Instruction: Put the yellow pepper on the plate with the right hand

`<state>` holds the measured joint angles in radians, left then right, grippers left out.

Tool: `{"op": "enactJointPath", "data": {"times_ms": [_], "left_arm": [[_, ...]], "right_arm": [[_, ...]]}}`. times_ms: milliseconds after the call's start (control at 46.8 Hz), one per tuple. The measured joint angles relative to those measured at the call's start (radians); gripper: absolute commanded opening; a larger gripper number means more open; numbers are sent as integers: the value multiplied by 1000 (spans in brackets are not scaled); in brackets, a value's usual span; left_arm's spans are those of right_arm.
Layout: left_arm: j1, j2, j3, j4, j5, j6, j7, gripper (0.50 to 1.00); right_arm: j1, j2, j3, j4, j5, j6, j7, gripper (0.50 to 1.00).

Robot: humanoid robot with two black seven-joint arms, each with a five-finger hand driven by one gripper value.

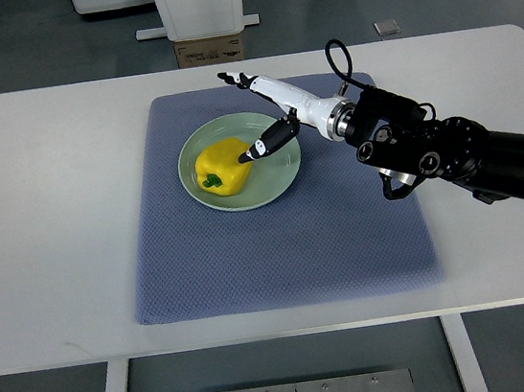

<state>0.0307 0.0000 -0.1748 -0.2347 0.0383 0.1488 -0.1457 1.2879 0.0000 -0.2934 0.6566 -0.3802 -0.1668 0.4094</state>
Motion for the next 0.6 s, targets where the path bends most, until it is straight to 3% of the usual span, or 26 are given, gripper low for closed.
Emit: {"op": "enactJointPath", "data": {"times_ms": [363, 599], "left_arm": [[0, 0, 0, 0, 0, 0, 0, 1000], [0, 0, 0, 0, 0, 0, 0, 1000]], "right_arm": [[-82, 0, 368, -12, 75, -7, 8, 1000], [-107, 0, 418, -29, 75, -7, 8, 1000]]}}
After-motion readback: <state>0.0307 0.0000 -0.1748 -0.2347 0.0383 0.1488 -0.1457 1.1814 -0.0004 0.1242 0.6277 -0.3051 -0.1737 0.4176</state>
